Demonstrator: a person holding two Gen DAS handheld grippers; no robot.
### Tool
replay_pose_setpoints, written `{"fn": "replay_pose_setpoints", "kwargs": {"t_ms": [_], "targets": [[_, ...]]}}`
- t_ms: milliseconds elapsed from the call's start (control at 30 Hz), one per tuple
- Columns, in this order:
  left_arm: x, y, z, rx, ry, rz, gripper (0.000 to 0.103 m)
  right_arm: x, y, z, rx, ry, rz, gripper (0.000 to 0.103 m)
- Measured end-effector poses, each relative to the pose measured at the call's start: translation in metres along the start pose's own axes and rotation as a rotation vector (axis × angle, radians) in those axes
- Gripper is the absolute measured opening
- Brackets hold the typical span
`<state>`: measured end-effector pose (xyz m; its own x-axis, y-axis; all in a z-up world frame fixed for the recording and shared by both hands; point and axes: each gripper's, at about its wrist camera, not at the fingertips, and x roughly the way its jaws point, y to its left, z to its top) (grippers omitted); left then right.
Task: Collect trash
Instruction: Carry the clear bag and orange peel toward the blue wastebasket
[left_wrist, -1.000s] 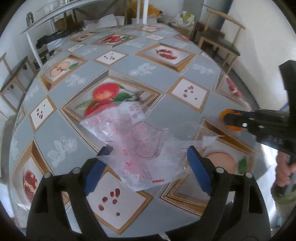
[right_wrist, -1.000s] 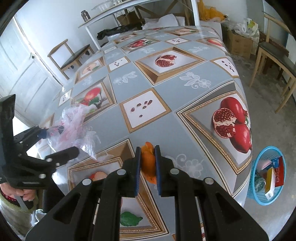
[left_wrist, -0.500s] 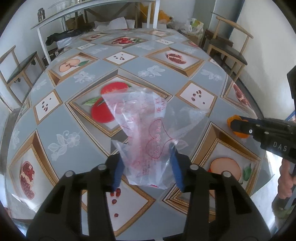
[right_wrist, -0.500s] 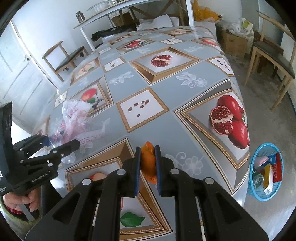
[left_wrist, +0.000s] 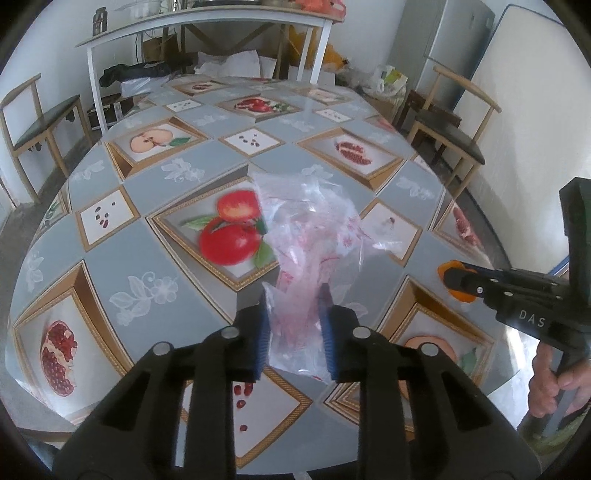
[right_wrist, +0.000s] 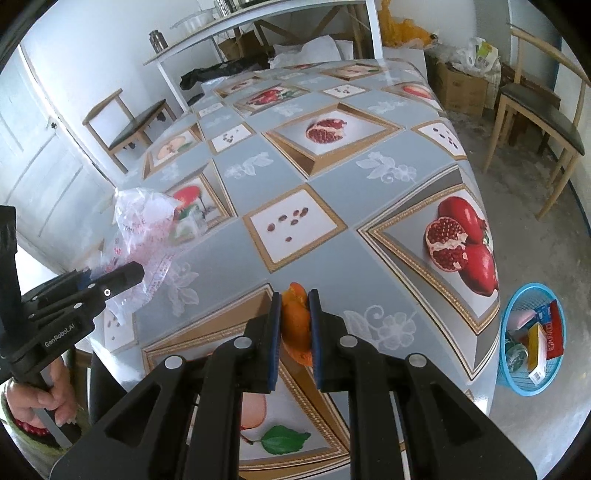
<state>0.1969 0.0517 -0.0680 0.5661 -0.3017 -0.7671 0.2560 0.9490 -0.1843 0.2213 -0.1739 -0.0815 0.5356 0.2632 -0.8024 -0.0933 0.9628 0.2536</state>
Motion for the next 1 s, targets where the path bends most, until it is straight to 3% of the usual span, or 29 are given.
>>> {"fn": "replay_pose_setpoints", "kwargs": {"t_ms": [1000], "targets": [[-0.048, -0.021, 0.019, -0.010, -0.126, -0.108, 0.022, -0.043, -0.006, 0.010, 0.060, -0.100, 0.070, 0.014]]}}
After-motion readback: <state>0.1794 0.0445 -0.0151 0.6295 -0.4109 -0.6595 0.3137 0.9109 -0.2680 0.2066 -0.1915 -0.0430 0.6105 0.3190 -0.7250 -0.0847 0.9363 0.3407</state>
